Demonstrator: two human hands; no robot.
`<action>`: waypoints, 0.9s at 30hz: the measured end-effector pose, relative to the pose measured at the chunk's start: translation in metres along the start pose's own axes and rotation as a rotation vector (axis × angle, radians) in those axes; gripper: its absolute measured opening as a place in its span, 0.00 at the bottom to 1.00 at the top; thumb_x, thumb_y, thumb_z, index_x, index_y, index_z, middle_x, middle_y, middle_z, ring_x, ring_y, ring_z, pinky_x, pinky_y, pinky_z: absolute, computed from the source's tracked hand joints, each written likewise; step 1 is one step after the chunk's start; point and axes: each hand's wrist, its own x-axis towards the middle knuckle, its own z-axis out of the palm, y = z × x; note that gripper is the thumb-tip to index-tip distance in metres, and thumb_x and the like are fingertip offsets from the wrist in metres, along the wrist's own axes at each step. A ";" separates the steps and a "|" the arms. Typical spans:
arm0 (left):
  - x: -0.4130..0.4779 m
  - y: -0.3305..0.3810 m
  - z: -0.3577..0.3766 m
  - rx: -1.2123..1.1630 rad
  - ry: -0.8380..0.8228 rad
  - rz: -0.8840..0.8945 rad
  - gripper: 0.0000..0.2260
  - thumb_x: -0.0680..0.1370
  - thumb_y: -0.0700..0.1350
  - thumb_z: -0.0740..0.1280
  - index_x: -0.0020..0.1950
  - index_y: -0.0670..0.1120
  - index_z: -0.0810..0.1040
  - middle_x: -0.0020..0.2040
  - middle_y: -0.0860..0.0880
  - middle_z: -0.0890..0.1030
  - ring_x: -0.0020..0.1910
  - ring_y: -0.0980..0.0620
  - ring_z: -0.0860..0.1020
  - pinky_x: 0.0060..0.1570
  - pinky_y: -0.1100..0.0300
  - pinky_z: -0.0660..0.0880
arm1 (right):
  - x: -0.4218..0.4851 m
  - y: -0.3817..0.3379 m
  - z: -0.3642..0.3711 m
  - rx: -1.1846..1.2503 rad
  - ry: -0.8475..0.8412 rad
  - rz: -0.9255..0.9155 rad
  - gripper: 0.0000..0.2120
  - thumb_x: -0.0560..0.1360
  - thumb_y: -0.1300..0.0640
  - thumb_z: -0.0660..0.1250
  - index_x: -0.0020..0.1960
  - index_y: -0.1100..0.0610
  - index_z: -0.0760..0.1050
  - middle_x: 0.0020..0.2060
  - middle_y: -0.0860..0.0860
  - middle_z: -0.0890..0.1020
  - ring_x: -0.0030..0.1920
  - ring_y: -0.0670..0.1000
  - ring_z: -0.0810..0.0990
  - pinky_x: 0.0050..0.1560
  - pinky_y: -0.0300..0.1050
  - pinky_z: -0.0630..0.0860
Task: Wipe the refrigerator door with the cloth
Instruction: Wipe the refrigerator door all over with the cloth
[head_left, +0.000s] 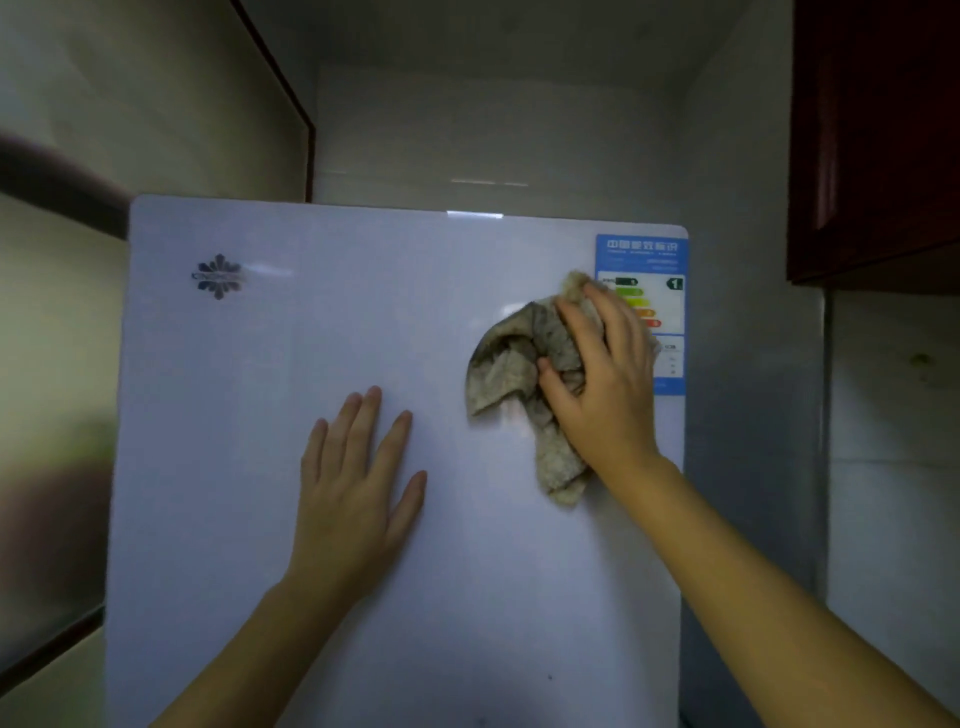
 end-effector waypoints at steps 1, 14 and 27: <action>-0.001 0.001 0.001 -0.003 0.001 -0.006 0.27 0.82 0.56 0.57 0.77 0.45 0.68 0.81 0.40 0.62 0.80 0.39 0.60 0.78 0.40 0.56 | -0.018 0.002 -0.003 -0.002 -0.012 0.000 0.28 0.80 0.47 0.67 0.77 0.54 0.70 0.78 0.56 0.68 0.80 0.58 0.62 0.81 0.58 0.57; -0.002 0.000 0.001 -0.024 0.005 -0.021 0.26 0.82 0.55 0.58 0.78 0.45 0.67 0.81 0.41 0.61 0.80 0.40 0.59 0.79 0.41 0.53 | -0.074 0.011 -0.013 -0.003 -0.008 0.053 0.27 0.79 0.49 0.68 0.76 0.55 0.71 0.77 0.56 0.69 0.78 0.59 0.65 0.77 0.64 0.64; -0.009 0.001 -0.002 -0.037 -0.051 -0.015 0.28 0.82 0.56 0.57 0.80 0.45 0.63 0.82 0.40 0.58 0.82 0.40 0.56 0.80 0.45 0.48 | -0.171 0.019 -0.031 -0.017 -0.026 0.227 0.26 0.81 0.47 0.65 0.76 0.57 0.71 0.78 0.58 0.67 0.79 0.60 0.64 0.76 0.66 0.65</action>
